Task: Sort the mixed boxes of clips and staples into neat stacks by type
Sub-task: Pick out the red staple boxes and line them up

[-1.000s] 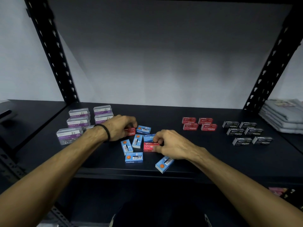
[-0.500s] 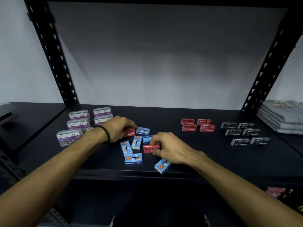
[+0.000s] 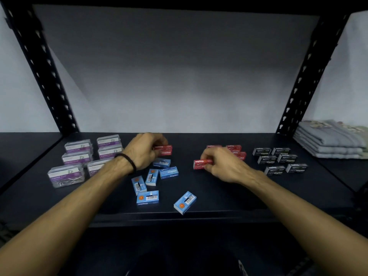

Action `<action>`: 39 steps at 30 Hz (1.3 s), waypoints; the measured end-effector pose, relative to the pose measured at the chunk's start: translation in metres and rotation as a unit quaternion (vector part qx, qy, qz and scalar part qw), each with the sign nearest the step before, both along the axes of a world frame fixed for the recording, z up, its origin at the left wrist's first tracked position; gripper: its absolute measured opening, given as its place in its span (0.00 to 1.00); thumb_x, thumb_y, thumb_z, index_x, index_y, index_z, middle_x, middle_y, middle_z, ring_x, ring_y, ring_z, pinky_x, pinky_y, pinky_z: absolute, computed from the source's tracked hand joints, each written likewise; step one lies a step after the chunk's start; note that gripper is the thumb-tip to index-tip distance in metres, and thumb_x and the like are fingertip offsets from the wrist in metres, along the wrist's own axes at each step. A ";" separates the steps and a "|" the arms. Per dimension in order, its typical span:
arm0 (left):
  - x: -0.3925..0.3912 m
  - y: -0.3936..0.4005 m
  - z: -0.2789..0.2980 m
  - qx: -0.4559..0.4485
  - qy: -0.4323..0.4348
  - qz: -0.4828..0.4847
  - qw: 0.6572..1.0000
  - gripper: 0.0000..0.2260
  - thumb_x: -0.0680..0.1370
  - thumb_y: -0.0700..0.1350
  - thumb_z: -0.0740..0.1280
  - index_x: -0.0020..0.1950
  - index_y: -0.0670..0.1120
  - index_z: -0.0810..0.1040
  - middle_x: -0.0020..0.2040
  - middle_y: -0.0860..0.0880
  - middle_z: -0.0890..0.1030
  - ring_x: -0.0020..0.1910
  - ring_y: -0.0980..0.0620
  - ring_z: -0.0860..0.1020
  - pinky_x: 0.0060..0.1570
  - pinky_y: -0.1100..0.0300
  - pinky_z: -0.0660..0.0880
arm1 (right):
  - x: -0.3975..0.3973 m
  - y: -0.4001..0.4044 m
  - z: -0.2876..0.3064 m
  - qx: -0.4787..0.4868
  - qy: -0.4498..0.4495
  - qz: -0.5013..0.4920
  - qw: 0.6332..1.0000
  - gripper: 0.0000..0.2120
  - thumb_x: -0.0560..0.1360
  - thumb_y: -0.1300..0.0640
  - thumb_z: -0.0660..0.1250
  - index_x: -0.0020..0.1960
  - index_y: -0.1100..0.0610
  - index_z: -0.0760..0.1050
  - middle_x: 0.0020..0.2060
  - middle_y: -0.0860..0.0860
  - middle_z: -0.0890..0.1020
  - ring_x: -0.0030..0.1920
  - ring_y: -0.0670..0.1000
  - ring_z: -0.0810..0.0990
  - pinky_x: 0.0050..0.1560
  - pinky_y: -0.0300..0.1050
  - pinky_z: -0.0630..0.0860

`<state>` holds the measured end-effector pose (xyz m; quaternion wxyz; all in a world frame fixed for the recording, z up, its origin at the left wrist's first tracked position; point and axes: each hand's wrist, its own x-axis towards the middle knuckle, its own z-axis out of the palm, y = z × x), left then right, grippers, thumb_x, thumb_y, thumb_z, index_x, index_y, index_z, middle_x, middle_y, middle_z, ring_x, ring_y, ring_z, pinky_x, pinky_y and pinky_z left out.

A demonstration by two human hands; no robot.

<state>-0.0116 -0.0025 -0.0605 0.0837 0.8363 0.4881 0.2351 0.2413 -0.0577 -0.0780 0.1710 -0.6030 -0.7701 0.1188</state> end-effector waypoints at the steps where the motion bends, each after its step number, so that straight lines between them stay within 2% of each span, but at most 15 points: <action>1: 0.008 -0.001 0.001 -0.011 -0.016 -0.009 1.000 0.11 0.74 0.40 0.72 0.55 0.50 0.80 0.50 0.53 0.83 0.50 0.55 0.80 0.52 0.59 0.77 | 0.009 -0.001 0.003 -0.004 -0.005 -0.011 1.000 0.06 0.75 0.60 0.70 0.50 0.51 0.79 0.41 0.44 0.78 0.39 0.41 0.76 0.36 0.33 0.68; 3: 0.025 -0.004 0.000 -0.021 -0.028 -0.029 0.999 0.11 0.74 0.40 0.72 0.56 0.49 0.80 0.50 0.54 0.83 0.50 0.56 0.80 0.52 0.60 0.77 | 0.027 -0.002 0.007 -0.001 -0.016 -0.033 0.999 0.05 0.74 0.60 0.70 0.48 0.51 0.79 0.42 0.46 0.81 0.41 0.46 0.79 0.39 0.38 0.71; 5: 0.044 -0.006 -0.002 -0.026 -0.028 -0.048 0.998 0.12 0.75 0.40 0.72 0.56 0.50 0.80 0.50 0.54 0.83 0.49 0.57 0.79 0.50 0.64 0.75 | 0.045 -0.003 0.011 0.000 -0.024 -0.053 0.998 0.05 0.73 0.60 0.71 0.48 0.51 0.80 0.43 0.46 0.82 0.42 0.47 0.79 0.42 0.39 0.71; 8: 0.072 -0.008 -0.008 -0.044 -0.029 -0.071 0.996 0.12 0.75 0.41 0.72 0.57 0.50 0.80 0.50 0.55 0.82 0.48 0.59 0.78 0.47 0.69 0.70 | 0.067 -0.006 0.013 -0.023 -0.042 -0.080 0.996 0.02 0.74 0.59 0.71 0.45 0.52 0.79 0.39 0.45 0.80 0.39 0.45 0.78 0.36 0.37 0.70; 13: 0.115 -0.011 -0.027 -0.069 -0.052 -0.068 0.994 0.13 0.73 0.39 0.72 0.56 0.49 0.82 0.52 0.52 0.83 0.52 0.55 0.80 0.50 0.67 0.72 | 0.085 -0.008 0.010 -0.058 -0.066 -0.108 0.990 0.07 0.75 0.64 0.68 0.44 0.53 0.79 0.37 0.44 0.79 0.36 0.42 0.77 0.31 0.34 0.66; 17: 0.135 -0.012 -0.039 -0.073 -0.046 -0.055 0.995 0.13 0.73 0.37 0.72 0.56 0.49 0.82 0.54 0.51 0.83 0.54 0.54 0.80 0.52 0.65 0.74 | 0.090 -0.002 0.004 -0.058 -0.077 -0.121 0.988 0.10 0.74 0.67 0.66 0.40 0.54 0.77 0.38 0.47 0.80 0.38 0.47 0.79 0.33 0.37 0.68; 22: 0.146 -0.010 -0.046 -0.074 -0.036 -0.052 0.995 0.14 0.74 0.36 0.70 0.57 0.49 0.81 0.55 0.51 0.82 0.55 0.53 0.80 0.54 0.63 0.75 | 0.094 0.001 -0.004 -0.058 -0.081 -0.119 0.988 0.09 0.75 0.66 0.67 0.41 0.54 0.78 0.37 0.47 0.80 0.38 0.46 0.79 0.33 0.35 0.68; 27: 0.152 -0.011 -0.048 -0.073 -0.037 -0.063 0.995 0.14 0.75 0.37 0.70 0.59 0.47 0.80 0.56 0.50 0.82 0.56 0.52 0.79 0.55 0.63 0.74 | 0.096 0.002 -0.007 -0.060 -0.073 -0.120 0.988 0.08 0.75 0.65 0.68 0.43 0.53 0.79 0.39 0.46 0.82 0.40 0.47 0.81 0.40 0.38 0.72; 33: 0.157 -0.009 -0.050 -0.074 -0.035 -0.069 0.994 0.15 0.75 0.36 0.70 0.60 0.48 0.80 0.57 0.50 0.82 0.56 0.52 0.79 0.54 0.64 0.73 | 0.095 0.002 -0.007 -0.056 -0.086 -0.119 0.988 0.07 0.75 0.64 0.68 0.44 0.54 0.80 0.38 0.46 0.81 0.37 0.45 0.79 0.35 0.35 0.68; 39: 0.154 -0.011 -0.051 -0.081 -0.042 -0.079 0.993 0.16 0.75 0.37 0.69 0.60 0.49 0.79 0.54 0.51 0.81 0.53 0.53 0.79 0.54 0.60 0.76 | 0.094 0.003 -0.009 -0.056 -0.093 -0.127 0.986 0.07 0.75 0.64 0.68 0.45 0.53 0.80 0.38 0.46 0.82 0.37 0.44 0.80 0.32 0.33 0.68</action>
